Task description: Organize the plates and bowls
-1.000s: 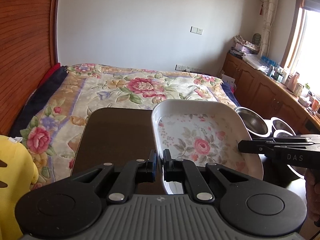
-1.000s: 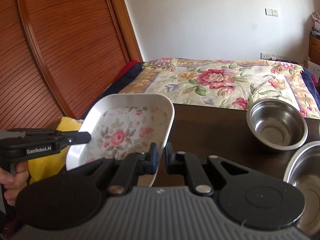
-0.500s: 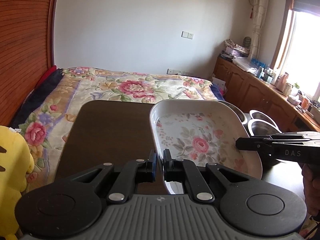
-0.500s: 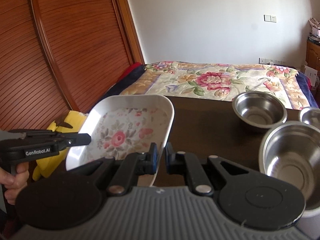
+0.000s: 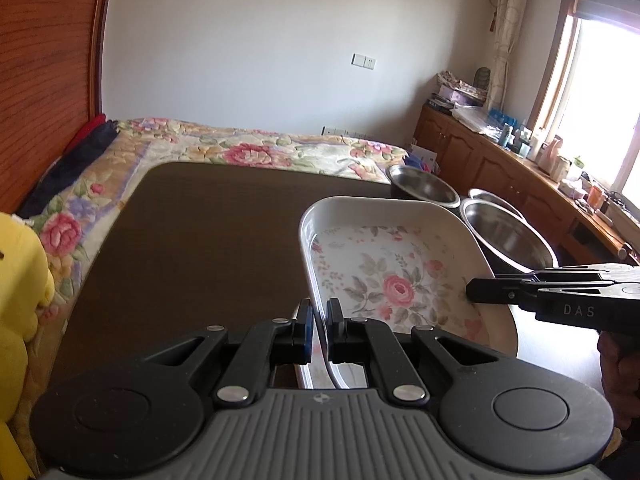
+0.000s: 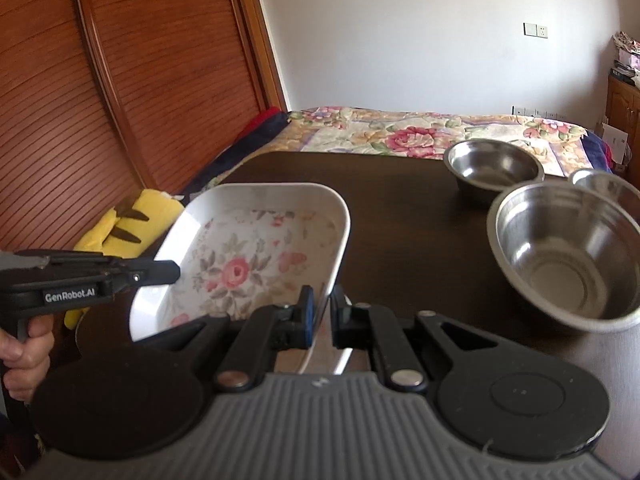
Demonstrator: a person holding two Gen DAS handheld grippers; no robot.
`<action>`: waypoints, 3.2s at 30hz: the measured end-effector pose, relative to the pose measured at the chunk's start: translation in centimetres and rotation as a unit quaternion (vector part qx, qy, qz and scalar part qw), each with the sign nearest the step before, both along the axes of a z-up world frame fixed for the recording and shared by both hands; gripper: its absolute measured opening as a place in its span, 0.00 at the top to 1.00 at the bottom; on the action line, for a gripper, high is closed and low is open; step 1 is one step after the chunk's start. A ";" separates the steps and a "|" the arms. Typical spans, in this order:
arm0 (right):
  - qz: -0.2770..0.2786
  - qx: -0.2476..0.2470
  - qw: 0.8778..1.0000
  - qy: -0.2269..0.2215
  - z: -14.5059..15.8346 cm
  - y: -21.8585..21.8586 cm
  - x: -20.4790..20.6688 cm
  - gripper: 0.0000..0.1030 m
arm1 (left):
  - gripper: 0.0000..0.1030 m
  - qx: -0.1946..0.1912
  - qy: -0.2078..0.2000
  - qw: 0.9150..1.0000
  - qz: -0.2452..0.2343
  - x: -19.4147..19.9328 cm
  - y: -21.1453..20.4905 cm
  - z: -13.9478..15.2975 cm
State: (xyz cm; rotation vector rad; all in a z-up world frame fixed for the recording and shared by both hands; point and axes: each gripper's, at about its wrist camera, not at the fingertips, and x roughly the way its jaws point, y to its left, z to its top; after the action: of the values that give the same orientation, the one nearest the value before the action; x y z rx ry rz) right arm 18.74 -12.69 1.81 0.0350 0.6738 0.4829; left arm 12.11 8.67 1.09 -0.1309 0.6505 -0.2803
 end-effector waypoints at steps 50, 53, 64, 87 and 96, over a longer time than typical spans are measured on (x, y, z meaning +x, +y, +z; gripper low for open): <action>0.020 0.012 0.999 -0.024 -1.8 -1.6 -1.4 0.85 | 0.55 0.038 -0.016 0.999 0.020 -0.9 -1.3 -1.2; 0.018 0.014 0.999 -0.040 -1.3 -2.6 -1.5 0.85 | 0.33 0.055 -0.044 0.997 0.021 -0.8 -2.3 -0.6; -0.037 0.010 0.996 -0.081 -0.3 -8.0 -0.9 0.80 | 0.11 0.057 -0.060 0.996 -0.027 1.4 -8.2 -0.4; -0.085 -0.016 0.986 -0.146 0.1 -16.2 2.0 0.50 | 0.00 0.093 -0.093 0.989 -0.071 6.2 -19.1 0.9; -0.096 -0.007 0.984 -0.153 0.0 -18.1 3.9 0.05 | 0.00 0.101 -0.085 0.989 -0.070 8.3 -20.7 0.6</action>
State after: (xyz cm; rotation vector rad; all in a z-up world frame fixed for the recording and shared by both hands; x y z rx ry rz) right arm 22.60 -30.77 1.80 0.0127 0.3677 0.2889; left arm 20.42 -11.99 1.64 0.1326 0.5150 -0.3540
